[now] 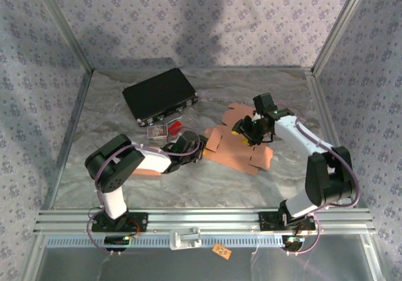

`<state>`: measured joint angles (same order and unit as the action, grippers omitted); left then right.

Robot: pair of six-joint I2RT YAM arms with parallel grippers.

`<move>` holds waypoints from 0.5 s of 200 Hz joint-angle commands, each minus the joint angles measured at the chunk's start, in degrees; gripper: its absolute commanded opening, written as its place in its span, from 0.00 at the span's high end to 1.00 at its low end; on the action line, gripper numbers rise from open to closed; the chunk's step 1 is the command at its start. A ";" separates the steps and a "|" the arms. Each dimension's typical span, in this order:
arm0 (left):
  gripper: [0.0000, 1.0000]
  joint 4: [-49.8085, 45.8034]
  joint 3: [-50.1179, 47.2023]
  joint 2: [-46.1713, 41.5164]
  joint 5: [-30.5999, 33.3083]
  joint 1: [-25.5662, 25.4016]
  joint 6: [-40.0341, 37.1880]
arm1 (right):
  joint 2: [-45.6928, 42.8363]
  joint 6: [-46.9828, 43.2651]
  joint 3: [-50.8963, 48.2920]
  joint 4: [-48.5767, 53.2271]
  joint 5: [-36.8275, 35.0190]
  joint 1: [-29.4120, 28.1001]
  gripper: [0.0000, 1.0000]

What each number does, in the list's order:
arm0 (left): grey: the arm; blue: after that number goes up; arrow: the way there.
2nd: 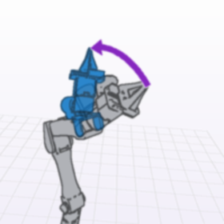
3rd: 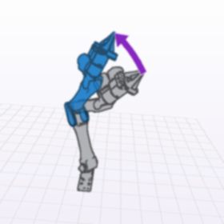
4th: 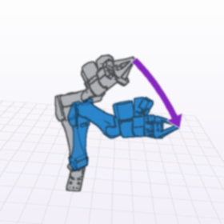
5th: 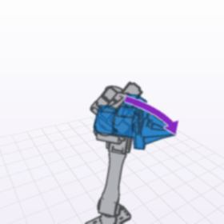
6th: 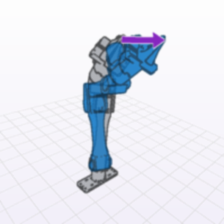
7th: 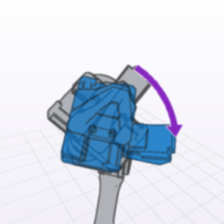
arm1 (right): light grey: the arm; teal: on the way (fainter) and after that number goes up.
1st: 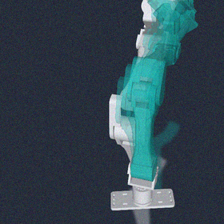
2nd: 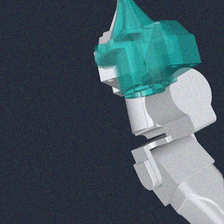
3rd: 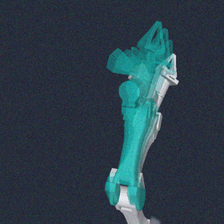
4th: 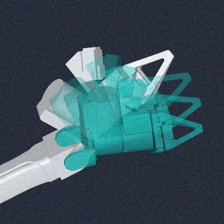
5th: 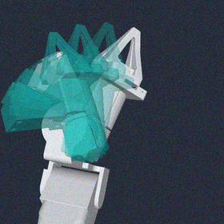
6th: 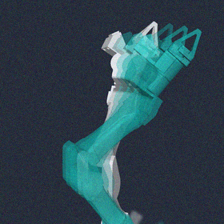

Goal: Fold the paper box

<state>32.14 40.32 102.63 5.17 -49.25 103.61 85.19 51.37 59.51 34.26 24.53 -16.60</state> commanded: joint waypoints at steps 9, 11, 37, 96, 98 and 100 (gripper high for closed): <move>0.65 3.55 -0.33 2.26 2.01 -0.47 1.93 | -5.72 1.30 -2.97 -2.38 0.25 -0.71 0.51; 0.65 3.68 -0.33 2.41 2.14 -0.49 2.01 | -5.97 1.32 -3.20 -2.43 0.25 -0.71 0.51; 0.73 5.97 -0.56 3.50 2.75 -0.66 2.97 | -8.16 1.88 -5.20 -2.35 0.16 -1.05 0.51; 0.98 6.43 -1.03 2.07 6.33 -1.15 4.40 | -13.26 2.74 -8.52 -1.07 -0.86 -2.15 0.51; 0.98 6.31 -1.01 1.88 6.50 -1.12 4.40 | -13.59 2.83 -8.75 -0.98 -0.99 -2.21 0.51; 0.99 6.21 -0.96 1.81 6.67 -1.18 4.40 | -13.89 2.96 -8.96 -0.91 -1.16 -2.32 0.51</move>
<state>37.17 39.62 105.54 8.73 -50.02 107.18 74.81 53.15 52.10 31.90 24.43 -18.04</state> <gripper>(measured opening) 0.048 0.488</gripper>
